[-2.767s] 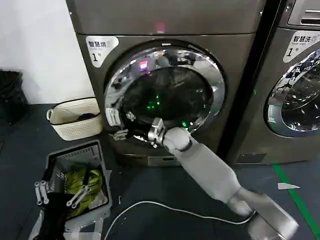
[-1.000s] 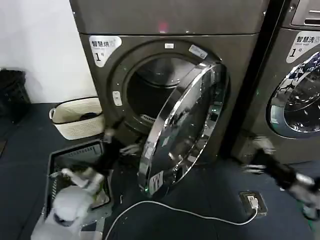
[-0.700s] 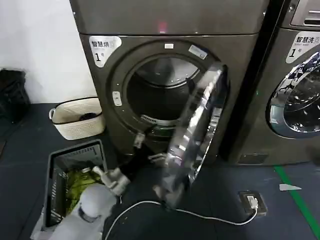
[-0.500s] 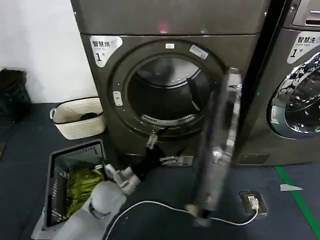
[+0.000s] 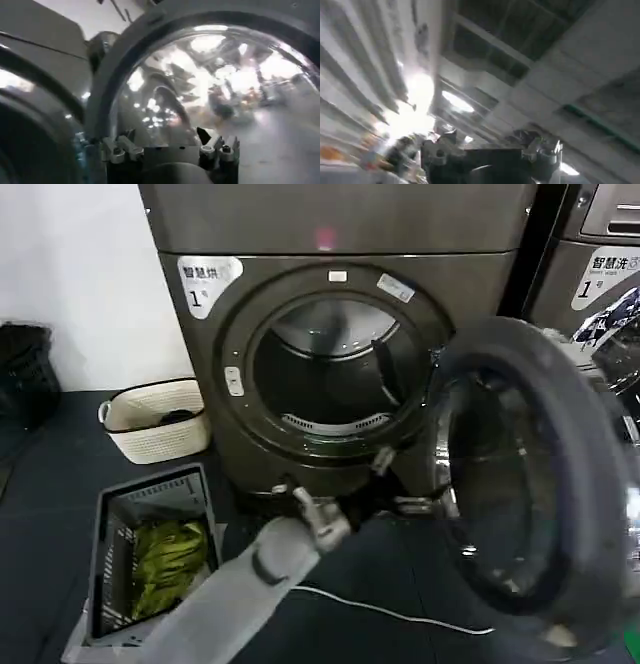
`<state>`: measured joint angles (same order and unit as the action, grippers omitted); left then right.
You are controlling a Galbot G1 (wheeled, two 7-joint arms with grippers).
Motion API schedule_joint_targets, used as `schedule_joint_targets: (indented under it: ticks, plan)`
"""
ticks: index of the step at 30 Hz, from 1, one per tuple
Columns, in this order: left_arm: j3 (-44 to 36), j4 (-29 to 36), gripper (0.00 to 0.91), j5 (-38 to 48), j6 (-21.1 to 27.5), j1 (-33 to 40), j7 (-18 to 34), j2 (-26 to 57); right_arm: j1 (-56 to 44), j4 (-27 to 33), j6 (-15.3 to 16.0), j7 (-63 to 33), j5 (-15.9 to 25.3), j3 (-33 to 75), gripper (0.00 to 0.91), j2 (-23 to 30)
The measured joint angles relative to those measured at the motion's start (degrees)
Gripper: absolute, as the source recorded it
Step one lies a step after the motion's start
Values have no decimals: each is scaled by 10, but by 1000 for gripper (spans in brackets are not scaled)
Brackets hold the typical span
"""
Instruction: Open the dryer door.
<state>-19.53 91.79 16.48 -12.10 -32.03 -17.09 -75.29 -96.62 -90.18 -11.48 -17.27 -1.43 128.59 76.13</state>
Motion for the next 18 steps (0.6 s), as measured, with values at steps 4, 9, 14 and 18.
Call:
schedule_joint_targets:
  ticks: [4,9,14,18]
  plan:
    - [-32,-41,907,-1,1,36,-1,-34,-3,37,12,-9,-5,21,907,-16]
    - [-55,-89,907,-6,1,69,-4,-72,-4,60,36,-7,-34,33,907,-28]
    - [-68,-133,907,-8,1,97,-8,-102,-10,77,37,-5,-56,43,907,-36]
    - [-76,-160,907,-17,1,115,-8,-122,-14,78,23,6,-67,48,907,-35]
